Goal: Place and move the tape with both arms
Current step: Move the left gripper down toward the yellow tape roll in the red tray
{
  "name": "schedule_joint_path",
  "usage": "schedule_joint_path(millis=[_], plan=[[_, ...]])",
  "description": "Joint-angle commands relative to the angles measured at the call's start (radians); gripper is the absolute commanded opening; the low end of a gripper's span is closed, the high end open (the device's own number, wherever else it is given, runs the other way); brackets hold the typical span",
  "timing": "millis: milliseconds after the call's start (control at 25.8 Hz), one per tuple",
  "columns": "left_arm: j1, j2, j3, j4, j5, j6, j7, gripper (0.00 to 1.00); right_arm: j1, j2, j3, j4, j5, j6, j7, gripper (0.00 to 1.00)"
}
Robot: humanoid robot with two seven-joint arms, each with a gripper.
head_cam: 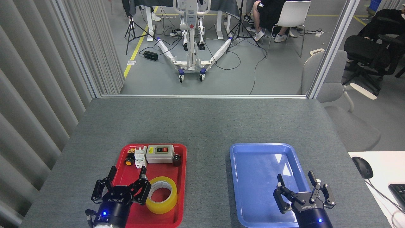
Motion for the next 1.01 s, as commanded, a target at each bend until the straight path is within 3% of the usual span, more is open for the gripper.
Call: schedule_joint_path(millis=[0, 271, 852, 969], plan=[[0.001, 0.000, 0.001, 0.000, 0.001, 0.001, 0.000, 1.00, 0.000, 0.008, -0.015, 0.001, 0.000, -0.001, 0.005, 1.00], [0.001, 0.000, 0.004, -0.002, 0.004, 0.001, 0.003, 1.00, 0.000, 0.023, -0.079, 0.001, 0.000, -0.044, 0.005, 0.99], [-0.002, 0.016, -0.001, -0.018, 0.089, -0.001, -0.009, 1.00, 0.002, 0.028, -0.085, 0.017, 0.002, -0.043, 0.007, 1.00], [-0.008, 0.029, -0.001, -0.020, 0.090, 0.001, -0.060, 1.00, 0.002, 0.029, -0.084, 0.016, 0.003, -0.043, 0.007, 1.00]])
